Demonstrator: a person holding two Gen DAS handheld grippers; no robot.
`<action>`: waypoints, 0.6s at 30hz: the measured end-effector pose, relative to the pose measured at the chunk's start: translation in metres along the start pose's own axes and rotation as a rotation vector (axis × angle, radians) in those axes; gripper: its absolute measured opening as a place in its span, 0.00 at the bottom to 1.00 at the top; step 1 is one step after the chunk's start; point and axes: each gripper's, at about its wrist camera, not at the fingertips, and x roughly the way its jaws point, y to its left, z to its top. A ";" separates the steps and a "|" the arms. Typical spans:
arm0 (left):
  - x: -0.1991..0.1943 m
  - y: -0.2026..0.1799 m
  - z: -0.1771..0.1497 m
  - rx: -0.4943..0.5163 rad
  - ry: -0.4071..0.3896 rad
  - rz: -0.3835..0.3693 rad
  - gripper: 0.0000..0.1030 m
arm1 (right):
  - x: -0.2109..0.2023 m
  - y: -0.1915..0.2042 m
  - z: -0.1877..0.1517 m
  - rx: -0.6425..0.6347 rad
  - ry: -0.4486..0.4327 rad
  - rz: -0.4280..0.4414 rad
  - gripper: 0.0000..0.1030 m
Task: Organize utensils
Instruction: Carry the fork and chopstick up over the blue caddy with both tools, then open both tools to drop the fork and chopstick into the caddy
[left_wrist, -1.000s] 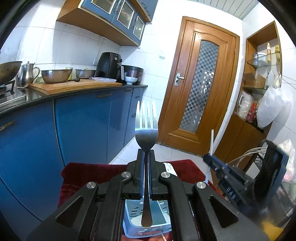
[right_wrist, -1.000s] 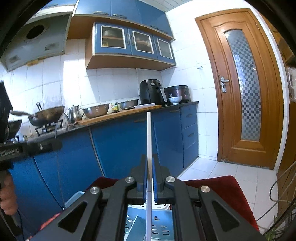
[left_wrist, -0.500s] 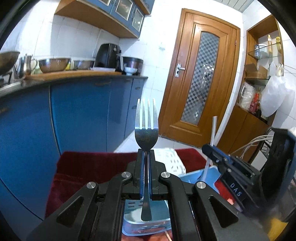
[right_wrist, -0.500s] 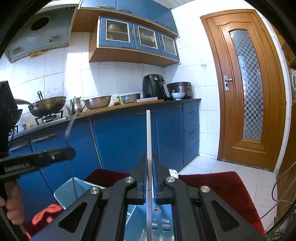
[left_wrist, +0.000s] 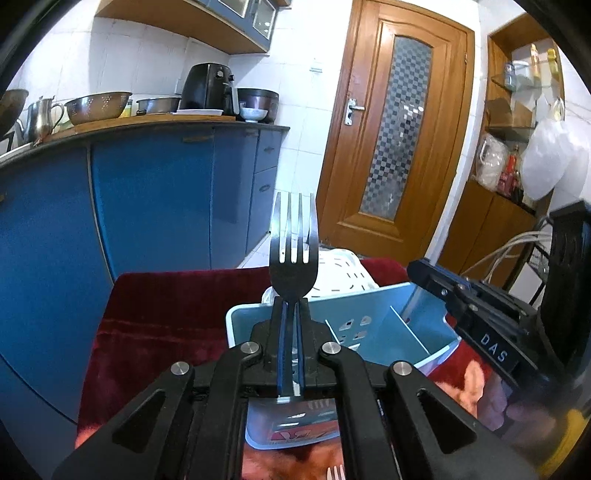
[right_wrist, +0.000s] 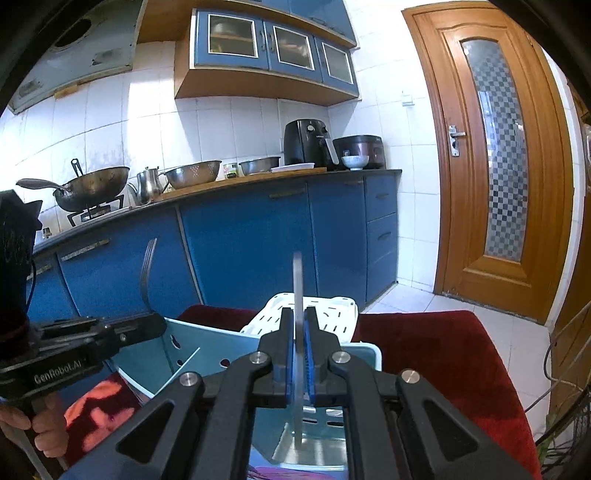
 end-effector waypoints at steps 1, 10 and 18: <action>-0.001 -0.002 0.000 0.006 0.003 -0.001 0.16 | 0.000 0.000 0.001 0.005 0.002 0.007 0.17; -0.025 -0.014 0.004 0.038 -0.007 0.007 0.36 | -0.023 0.010 0.014 0.020 -0.028 0.045 0.39; -0.061 -0.018 0.003 0.041 -0.009 0.030 0.38 | -0.064 0.021 0.032 0.031 -0.043 0.060 0.39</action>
